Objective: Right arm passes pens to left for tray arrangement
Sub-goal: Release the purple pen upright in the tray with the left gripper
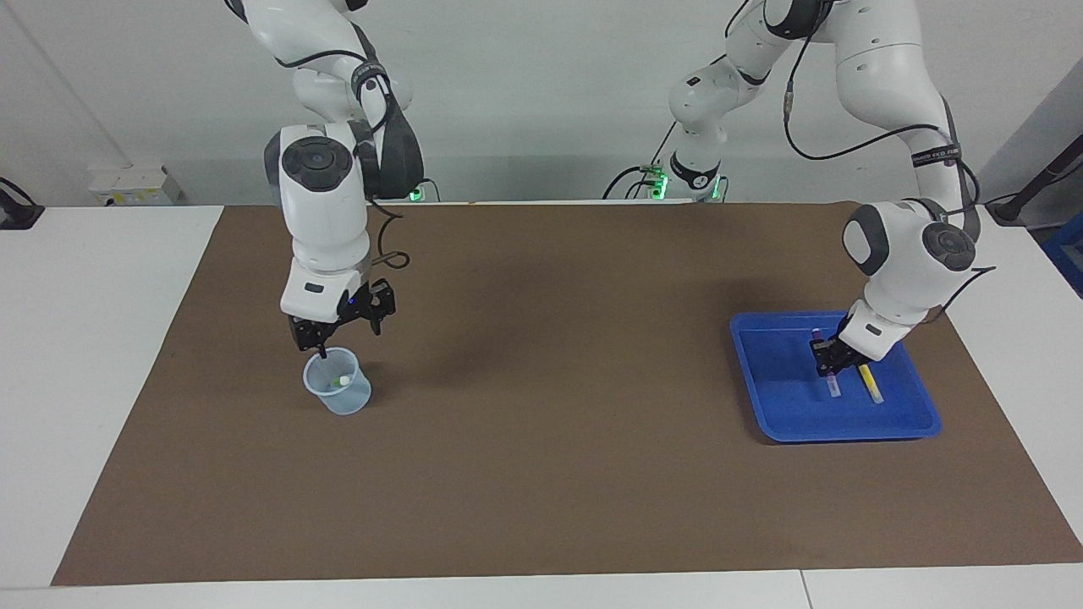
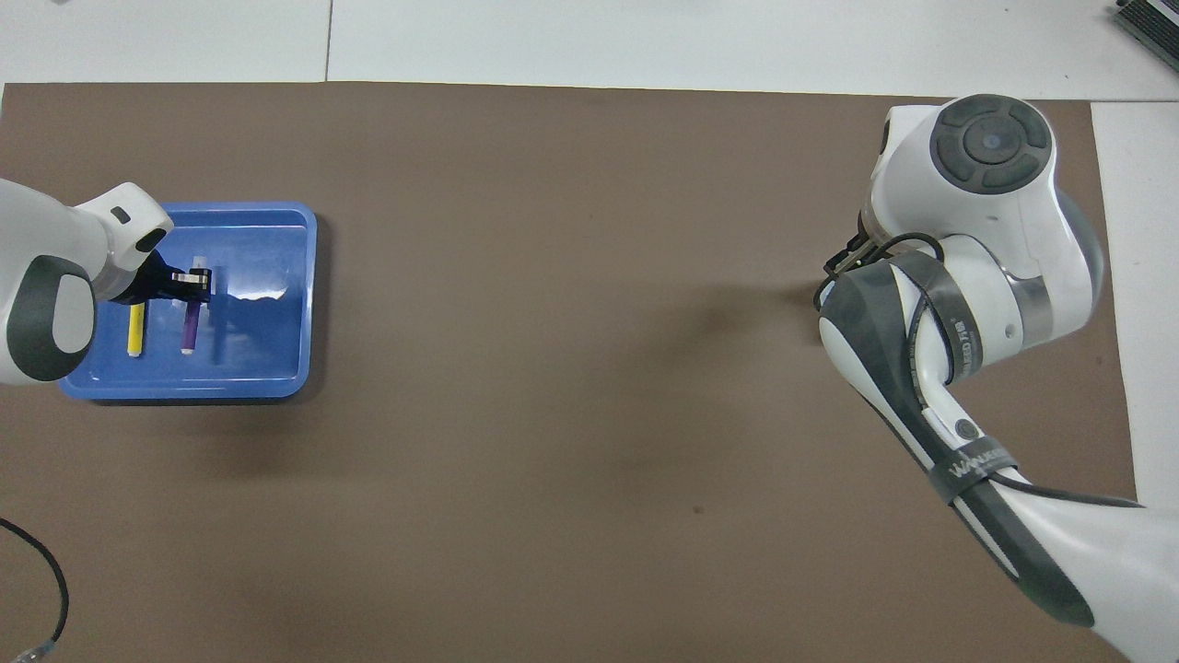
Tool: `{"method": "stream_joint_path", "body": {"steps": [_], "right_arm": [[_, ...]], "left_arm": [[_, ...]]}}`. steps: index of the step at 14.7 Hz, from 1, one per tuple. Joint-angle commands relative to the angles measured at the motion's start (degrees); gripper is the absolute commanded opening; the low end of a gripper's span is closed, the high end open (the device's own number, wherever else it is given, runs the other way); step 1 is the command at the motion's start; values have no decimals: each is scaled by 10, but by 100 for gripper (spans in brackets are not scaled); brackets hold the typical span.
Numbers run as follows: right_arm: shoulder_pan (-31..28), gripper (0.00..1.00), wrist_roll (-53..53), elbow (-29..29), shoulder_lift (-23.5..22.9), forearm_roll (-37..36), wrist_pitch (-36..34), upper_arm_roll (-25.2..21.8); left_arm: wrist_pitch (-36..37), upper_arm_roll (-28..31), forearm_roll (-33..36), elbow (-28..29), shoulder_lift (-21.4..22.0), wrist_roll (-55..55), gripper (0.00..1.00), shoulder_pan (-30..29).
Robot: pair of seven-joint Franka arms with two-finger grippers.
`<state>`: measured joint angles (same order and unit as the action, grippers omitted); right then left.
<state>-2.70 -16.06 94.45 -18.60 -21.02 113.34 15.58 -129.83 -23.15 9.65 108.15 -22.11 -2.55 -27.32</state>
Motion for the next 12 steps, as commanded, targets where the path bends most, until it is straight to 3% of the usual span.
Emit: {"method": "stream_joint_path", "body": {"steps": [1, 6, 9, 10, 12], "right_arm": [[-16, 73, -17, -31, -30, -4, 4, 8], [-16, 63, -9, -34, -42, 33, 7, 7], [-14, 58, -5, -31, -42, 32, 13, 7], [-13, 57, -5, -29, -42, 30, 14, 7], [-13, 55, -5, -22, -42, 31, 22, 7]], "left_arm": [[-21, -4, 10, 10, -3, 12, 0, -11], [-80, -3, 10, 44, -3, 12, 0, -19], [-79, -4, 10, 46, -3, 12, 1, -18], [-77, -4, 10, 46, -3, 12, 31, -18], [-72, -4, 10, 41, -3, 12, 57, -19]]}}
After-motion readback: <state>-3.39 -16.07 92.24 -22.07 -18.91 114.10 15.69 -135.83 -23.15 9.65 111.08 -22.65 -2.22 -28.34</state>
